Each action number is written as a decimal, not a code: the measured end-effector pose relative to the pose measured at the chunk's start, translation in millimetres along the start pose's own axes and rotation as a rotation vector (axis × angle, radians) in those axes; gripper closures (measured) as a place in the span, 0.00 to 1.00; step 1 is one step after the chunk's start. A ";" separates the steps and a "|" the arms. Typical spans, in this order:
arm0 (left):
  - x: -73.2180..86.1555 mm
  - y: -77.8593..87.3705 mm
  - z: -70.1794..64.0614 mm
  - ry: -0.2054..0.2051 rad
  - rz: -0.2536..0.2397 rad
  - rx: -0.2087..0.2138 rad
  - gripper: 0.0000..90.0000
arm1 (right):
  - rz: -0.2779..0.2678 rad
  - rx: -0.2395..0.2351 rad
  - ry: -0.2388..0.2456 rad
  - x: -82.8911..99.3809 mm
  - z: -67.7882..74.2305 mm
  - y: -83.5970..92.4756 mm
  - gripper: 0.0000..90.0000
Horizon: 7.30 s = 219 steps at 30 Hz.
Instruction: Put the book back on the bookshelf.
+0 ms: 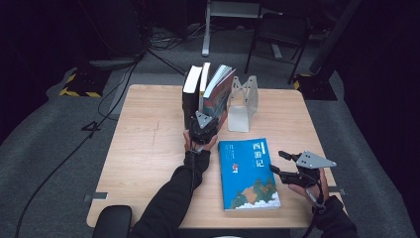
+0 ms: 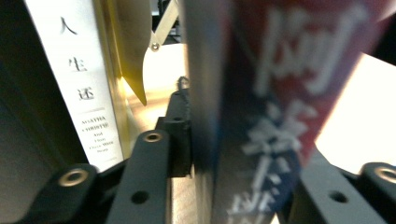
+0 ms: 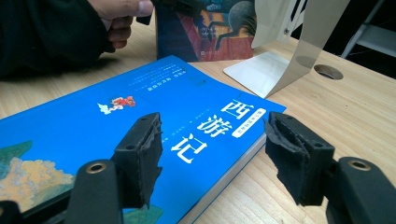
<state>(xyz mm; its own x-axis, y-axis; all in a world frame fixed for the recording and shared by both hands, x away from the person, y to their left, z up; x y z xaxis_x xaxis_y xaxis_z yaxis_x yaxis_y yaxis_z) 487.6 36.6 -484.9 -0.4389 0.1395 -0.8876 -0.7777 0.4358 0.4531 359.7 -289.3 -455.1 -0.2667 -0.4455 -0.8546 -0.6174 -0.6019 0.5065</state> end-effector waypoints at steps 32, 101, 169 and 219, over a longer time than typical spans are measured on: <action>-0.8 -11.5 -10.9 -0.155 0.054 -0.078 0.75 | 0.001 0.001 -0.004 3.6 -1.5 2.1 0.41; 21.3 72.7 -0.9 -0.503 0.227 0.226 0.59 | 0.049 -0.036 0.020 6.2 12.4 12.8 0.41; 68.0 72.4 -17.0 -0.488 0.440 0.489 0.17 | 0.382 -0.265 -0.101 6.9 3.4 -27.5 0.28; 62.7 62.3 -15.5 -0.494 0.448 0.491 0.13 | 0.322 -0.337 -0.104 -11.7 -8.0 -54.9 0.47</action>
<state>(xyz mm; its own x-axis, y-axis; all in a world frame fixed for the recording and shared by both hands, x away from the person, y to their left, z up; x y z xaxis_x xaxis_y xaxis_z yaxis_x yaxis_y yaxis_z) 404.7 58.7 -511.0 -0.3229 0.7175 -0.6172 -0.2403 0.5687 0.7867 402.6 -256.4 -472.1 -0.4884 -0.5862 -0.6464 -0.2218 -0.6331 0.7416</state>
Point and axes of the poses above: each handheld gripper's, and its own axes: y roughly backward along the jaws, x roughly out of its underside, z roughly to its left, the point moved 1 cm from there along -y, roughly forward along the jaws, and after that the axes turned 5 degrees about z, right-handed, at the moved point
